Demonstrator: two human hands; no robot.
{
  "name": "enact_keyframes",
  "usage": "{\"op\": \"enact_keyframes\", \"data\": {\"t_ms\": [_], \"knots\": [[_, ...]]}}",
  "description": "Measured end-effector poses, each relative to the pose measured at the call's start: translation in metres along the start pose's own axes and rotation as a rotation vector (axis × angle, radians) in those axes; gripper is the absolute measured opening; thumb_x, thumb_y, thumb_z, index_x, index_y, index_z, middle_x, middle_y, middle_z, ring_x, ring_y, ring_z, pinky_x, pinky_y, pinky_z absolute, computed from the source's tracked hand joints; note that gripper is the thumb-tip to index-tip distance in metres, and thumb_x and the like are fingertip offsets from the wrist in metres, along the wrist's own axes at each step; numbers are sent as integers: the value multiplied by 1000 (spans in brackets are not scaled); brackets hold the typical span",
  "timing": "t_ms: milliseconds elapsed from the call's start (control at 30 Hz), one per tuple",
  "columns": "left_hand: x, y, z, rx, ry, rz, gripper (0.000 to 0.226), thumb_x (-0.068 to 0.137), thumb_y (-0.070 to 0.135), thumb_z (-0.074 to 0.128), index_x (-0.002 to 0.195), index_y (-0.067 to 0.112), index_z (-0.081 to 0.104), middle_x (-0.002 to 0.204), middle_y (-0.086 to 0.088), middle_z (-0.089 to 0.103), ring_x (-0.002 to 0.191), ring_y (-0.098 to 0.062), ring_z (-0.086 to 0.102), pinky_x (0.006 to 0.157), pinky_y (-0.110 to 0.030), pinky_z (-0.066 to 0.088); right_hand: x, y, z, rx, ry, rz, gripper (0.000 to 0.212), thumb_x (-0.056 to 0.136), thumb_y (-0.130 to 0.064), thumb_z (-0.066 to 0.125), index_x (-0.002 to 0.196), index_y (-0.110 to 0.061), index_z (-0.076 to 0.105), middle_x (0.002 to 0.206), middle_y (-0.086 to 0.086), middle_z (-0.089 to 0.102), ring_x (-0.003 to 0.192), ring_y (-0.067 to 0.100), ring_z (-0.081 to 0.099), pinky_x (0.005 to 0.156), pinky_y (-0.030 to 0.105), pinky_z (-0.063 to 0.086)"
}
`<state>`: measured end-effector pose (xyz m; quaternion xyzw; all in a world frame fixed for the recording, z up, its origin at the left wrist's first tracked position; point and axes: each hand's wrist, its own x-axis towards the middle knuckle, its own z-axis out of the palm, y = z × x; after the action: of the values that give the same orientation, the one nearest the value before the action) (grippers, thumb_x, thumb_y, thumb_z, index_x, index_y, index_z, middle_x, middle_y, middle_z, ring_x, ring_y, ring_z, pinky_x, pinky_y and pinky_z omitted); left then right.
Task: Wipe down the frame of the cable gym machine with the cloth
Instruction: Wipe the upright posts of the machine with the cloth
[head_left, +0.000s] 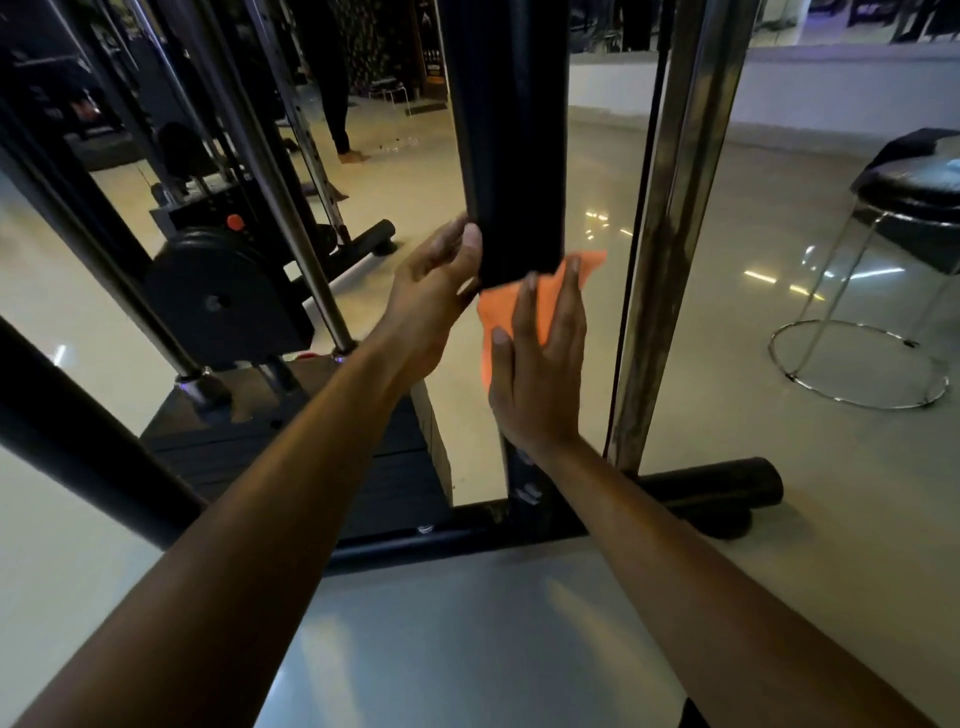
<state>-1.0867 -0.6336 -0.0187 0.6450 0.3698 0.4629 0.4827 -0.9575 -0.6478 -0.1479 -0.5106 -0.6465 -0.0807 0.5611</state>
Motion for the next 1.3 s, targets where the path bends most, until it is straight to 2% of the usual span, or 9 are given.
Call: {"op": "enact_keyframes", "data": {"t_ms": [100,300,500,667,767,967,1033,1133,1300], "knots": [[3,-8,-1,-15,-9,16,52,114,34,53,159,9,45,151,-6,62,145,-23,55,124,-56,40,17,3,2,4,63,-30,69,116,-39,43,169,-31,-1,179,19,0,164,42,18,122,63,39],[-9,-39,8,-32,-23,7,34,118,36,40,140,23,63,141,4,70,138,-11,60,124,-45,40,-26,37,5,-60,-51,-144,76,117,-47,34,167,-45,-22,180,13,-7,165,42,18,120,63,43],[-9,-62,11,-102,11,21,28,117,32,45,131,22,67,138,-11,69,134,-21,63,123,-49,44,22,12,-11,12,49,-127,63,118,-39,39,171,-19,11,180,24,-1,164,38,19,119,58,47],[-9,-65,11,-92,-16,72,40,117,37,41,149,20,58,145,1,68,140,-17,59,124,-46,42,-32,24,8,-87,-21,-85,67,118,-44,36,172,-29,-1,181,15,-13,167,39,10,119,63,44],[-9,-64,9,-92,-8,69,30,117,33,41,138,29,63,139,11,71,136,-6,61,118,-33,44,-51,39,9,-91,-81,-109,71,117,-47,34,171,-39,-12,179,2,-26,167,41,10,118,66,45],[-4,-64,4,-110,-10,69,28,114,39,51,140,35,59,147,5,66,138,-11,60,122,-39,44,-1,16,1,12,47,-80,69,117,-36,44,171,-25,3,181,15,-8,165,35,18,110,56,55],[-4,-64,2,-94,-14,73,38,113,40,51,149,30,56,150,8,64,141,-10,58,121,-37,45,-12,19,7,-25,42,-60,68,117,-40,40,172,-27,2,181,11,-11,166,36,16,113,60,52],[-7,-64,1,-77,-39,69,27,114,40,48,137,38,63,138,19,71,136,-3,61,114,-29,47,-63,42,21,-125,-70,-89,71,117,-43,38,171,-33,-8,180,11,-19,167,39,10,118,64,44],[-10,-68,0,-102,-57,87,44,114,43,48,154,28,55,147,15,66,141,-5,57,123,-33,41,-71,42,15,-46,-106,-32,71,117,-41,37,171,-36,-9,180,5,-22,166,39,16,109,63,54]]}}
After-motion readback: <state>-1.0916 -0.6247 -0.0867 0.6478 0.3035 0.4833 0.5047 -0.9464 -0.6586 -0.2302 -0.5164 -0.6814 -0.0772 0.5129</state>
